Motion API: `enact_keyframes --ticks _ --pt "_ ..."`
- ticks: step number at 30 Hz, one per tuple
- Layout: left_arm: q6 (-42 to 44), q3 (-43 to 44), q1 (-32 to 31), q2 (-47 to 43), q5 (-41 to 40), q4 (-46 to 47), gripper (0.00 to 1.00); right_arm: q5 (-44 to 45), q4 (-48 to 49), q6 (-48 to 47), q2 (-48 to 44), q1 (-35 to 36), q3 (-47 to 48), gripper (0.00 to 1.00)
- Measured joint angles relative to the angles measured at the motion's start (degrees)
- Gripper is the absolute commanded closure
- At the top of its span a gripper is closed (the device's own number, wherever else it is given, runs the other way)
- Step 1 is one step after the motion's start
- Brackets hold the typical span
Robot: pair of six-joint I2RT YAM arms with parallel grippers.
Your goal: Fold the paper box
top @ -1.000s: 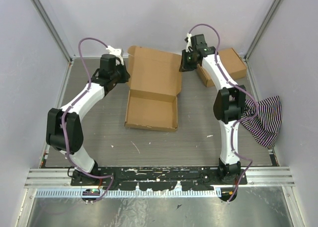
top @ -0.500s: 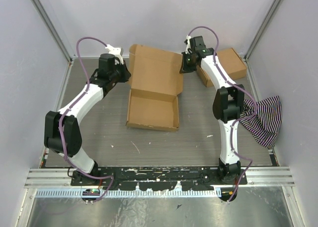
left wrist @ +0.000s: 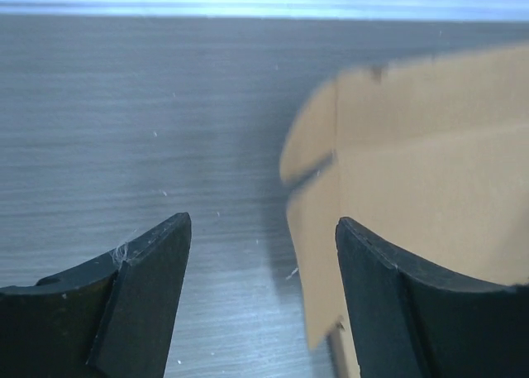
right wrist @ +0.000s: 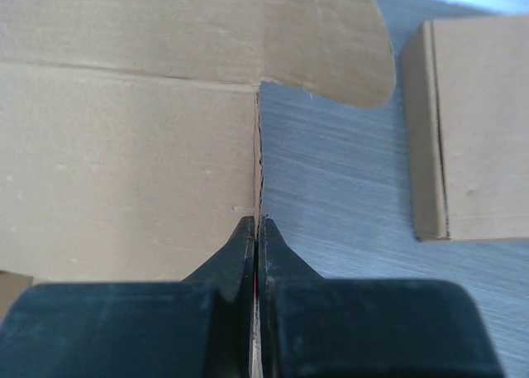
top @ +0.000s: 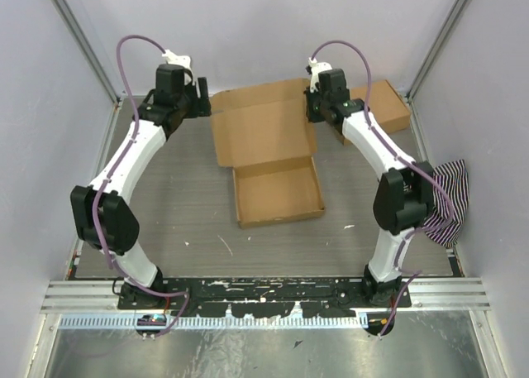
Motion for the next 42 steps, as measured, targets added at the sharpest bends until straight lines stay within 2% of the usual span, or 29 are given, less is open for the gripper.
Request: enact_keyframes --ticks 4,9,12,16,22,34,42 --pt "0.59 8.98 1.29 2.4 1.38 -5.62 0.32 0.9 7.63 -2.67 -7.1 0.87 -7.74 0.99" --pt "-0.11 15.56 1.66 4.92 6.84 -13.94 0.35 2.16 14.95 -2.97 -10.49 1.57 -14.03 0.99" --pt "-0.87 17.77 1.57 6.71 10.12 -19.58 0.35 3.89 18.91 -2.23 -11.61 2.08 -18.47 0.99" --pt "-1.88 16.63 1.55 6.82 13.57 -26.08 0.36 6.32 21.68 -0.81 -13.2 2.25 -22.8 0.99" --pt "-3.37 12.57 1.55 6.08 15.74 -27.71 0.37 7.78 25.75 1.11 -16.0 2.43 -26.12 0.99" --pt "-5.86 14.03 -0.15 7.76 18.43 -26.1 0.43 7.63 27.41 3.1 -17.4 2.89 -26.25 0.99" --pt "-4.9 18.64 -0.22 11.69 12.98 -27.67 0.43 6.86 28.85 2.84 -18.18 2.97 -27.98 0.99"
